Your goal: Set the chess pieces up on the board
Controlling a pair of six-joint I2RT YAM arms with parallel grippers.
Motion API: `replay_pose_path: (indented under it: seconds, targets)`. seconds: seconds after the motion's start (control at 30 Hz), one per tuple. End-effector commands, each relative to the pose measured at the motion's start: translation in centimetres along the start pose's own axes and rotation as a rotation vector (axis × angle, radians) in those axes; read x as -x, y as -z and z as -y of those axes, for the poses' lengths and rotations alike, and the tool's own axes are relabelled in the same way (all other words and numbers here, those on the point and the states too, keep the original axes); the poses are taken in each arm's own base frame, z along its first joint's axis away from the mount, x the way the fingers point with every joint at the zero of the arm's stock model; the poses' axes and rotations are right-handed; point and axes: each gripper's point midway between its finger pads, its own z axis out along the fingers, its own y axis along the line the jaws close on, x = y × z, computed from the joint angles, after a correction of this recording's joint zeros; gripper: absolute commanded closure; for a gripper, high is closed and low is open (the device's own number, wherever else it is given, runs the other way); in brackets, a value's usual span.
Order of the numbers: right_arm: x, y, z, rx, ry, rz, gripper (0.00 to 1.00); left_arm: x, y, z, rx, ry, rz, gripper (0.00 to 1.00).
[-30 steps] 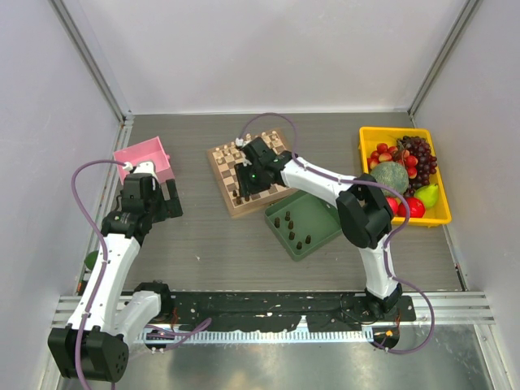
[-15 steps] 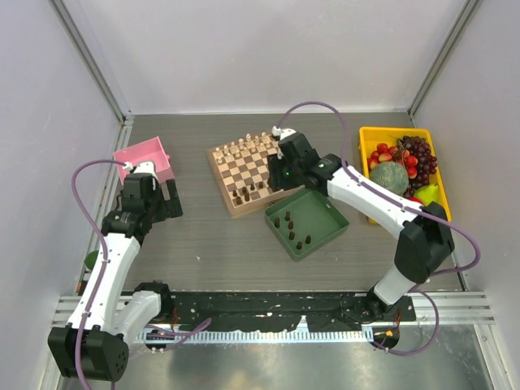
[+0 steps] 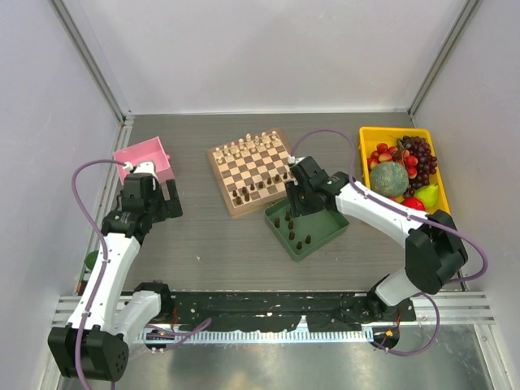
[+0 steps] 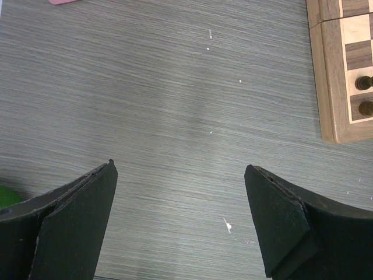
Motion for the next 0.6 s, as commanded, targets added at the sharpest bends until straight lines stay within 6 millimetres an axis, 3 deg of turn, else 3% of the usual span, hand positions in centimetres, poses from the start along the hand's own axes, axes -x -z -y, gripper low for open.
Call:
replay_pose_path:
  seconds: [0.0, 0.57]
  targets:
    - [0.6, 1.0, -0.8, 0.046, -0.032, 0.052, 0.53, 1.9, 0.6, 0.0, 0.004, 0.002, 0.048, 0.01]
    - [1.3, 1.4, -1.9, 0.062, -0.031, 0.057, 0.57, 2.0, 0.7, 0.0, 0.003, 0.004, 0.051, 0.01]
